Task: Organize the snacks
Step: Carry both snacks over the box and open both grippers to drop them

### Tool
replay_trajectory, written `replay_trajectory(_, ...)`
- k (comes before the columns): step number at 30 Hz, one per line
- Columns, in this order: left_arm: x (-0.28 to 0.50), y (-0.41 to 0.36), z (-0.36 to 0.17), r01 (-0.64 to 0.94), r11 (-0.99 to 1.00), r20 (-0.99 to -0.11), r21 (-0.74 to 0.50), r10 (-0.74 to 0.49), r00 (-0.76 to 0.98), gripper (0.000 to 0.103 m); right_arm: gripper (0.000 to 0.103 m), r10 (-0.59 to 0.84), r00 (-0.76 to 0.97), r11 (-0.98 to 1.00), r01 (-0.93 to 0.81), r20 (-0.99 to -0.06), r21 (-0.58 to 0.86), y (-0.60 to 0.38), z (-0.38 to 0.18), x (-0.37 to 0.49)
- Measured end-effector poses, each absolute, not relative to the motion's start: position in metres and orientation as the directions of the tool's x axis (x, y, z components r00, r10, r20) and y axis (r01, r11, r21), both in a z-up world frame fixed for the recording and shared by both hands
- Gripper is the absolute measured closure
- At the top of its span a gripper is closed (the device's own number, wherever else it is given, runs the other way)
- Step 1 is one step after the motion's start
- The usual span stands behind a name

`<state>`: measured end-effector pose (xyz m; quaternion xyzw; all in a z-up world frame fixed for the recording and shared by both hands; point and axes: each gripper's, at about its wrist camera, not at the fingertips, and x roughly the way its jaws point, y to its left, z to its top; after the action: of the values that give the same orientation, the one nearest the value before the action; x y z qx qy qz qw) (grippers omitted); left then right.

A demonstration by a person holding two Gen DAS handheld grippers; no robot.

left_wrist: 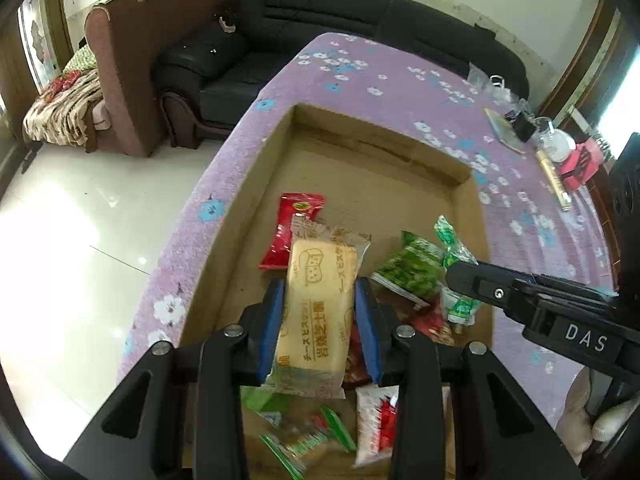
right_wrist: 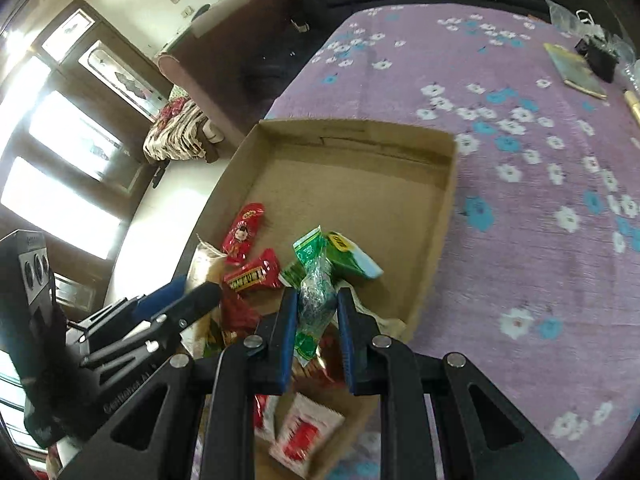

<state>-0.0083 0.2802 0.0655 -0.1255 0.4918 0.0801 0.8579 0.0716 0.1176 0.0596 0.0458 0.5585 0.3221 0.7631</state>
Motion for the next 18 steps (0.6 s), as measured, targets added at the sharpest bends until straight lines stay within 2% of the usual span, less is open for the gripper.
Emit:
replay_trajectory(14, -0.004, 0.294, 0.066, -0.283, 0.955, -0.867, -0.090, 0.065, 0.494, 0.062, 0.082, 0.508, 0.203, 0.801, -0.469, -0.837, 0.372, 0.152, 0.059, 0.081)
replay_trajectory(18, -0.007, 0.295, 0.076, -0.285, 0.956, -0.855, -0.064, 0.094, 0.510, 0.053, 0.082, 0.500, 0.222, 0.803, -0.482, -0.837, 0.351, 0.156, 0.062, 0.079)
